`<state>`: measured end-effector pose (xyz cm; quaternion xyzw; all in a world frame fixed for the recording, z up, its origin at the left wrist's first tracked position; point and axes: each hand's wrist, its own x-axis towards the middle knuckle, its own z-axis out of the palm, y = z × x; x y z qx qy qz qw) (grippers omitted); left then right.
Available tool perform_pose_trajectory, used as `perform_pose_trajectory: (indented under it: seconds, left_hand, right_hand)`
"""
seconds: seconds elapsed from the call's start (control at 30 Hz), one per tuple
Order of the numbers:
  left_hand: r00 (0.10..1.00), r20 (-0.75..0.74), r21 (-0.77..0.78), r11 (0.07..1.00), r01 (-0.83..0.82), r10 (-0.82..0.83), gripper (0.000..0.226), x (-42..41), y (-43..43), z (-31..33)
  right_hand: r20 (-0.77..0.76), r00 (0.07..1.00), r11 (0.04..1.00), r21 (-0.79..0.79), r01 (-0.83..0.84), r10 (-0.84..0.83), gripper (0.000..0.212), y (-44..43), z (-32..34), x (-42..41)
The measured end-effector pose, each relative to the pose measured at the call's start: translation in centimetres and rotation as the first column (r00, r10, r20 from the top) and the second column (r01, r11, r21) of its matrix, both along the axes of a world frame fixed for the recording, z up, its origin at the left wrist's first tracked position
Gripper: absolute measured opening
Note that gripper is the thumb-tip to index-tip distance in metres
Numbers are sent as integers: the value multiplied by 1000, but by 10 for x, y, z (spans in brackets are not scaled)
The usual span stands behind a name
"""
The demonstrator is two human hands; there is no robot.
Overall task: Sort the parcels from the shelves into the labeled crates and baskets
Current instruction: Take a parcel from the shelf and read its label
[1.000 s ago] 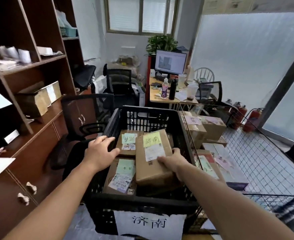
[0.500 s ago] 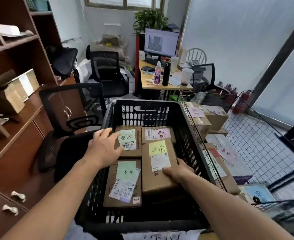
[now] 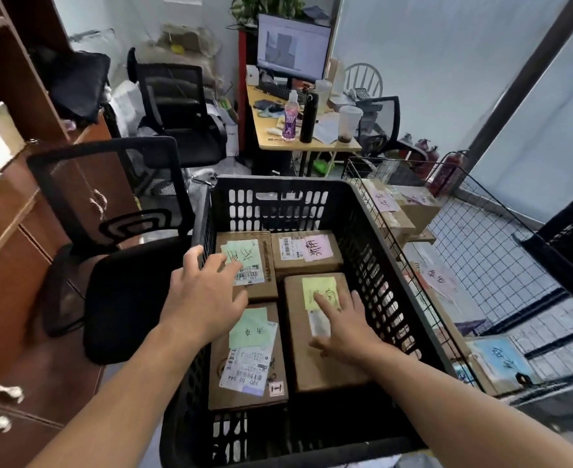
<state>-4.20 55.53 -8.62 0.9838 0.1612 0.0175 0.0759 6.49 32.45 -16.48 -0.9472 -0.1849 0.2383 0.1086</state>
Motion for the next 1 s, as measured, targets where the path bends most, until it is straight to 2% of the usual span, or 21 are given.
perform_pose_trajectory:
  seconds: [0.13,0.23,0.4,0.6,0.8,1.0]
  left_hand:
    - [999,33,-39,999,-7,8,57,0,2,-1]
    - [999,38,-54,998,-15,17,59,0,3,-2]
    - [999,39,-62,998,-24,27,59,0,3,-3]
    - [998,44,-55,998,-35,37,58,-1,2,-3]
    - [997,61,-83,996,-36,41,57,-1,1,-1]
    - [995,99,-77,997,-21,29,55,-3,2,-1]
  right_hand:
    - [-83,990,985,-125,-120,110,94,12,-12,3]
    - [-145,983,985,-120,-128,110,98,22,-17,4]
    - [-95,991,989,-97,-108,99,99,26,-21,4]
    - [30,999,999,-22,-32,33,115,36,-25,-4]
    - [-60,998,997,-61,-41,37,105,34,-31,-1]
    - [-56,997,993,-106,-57,52,103,36,-23,0]
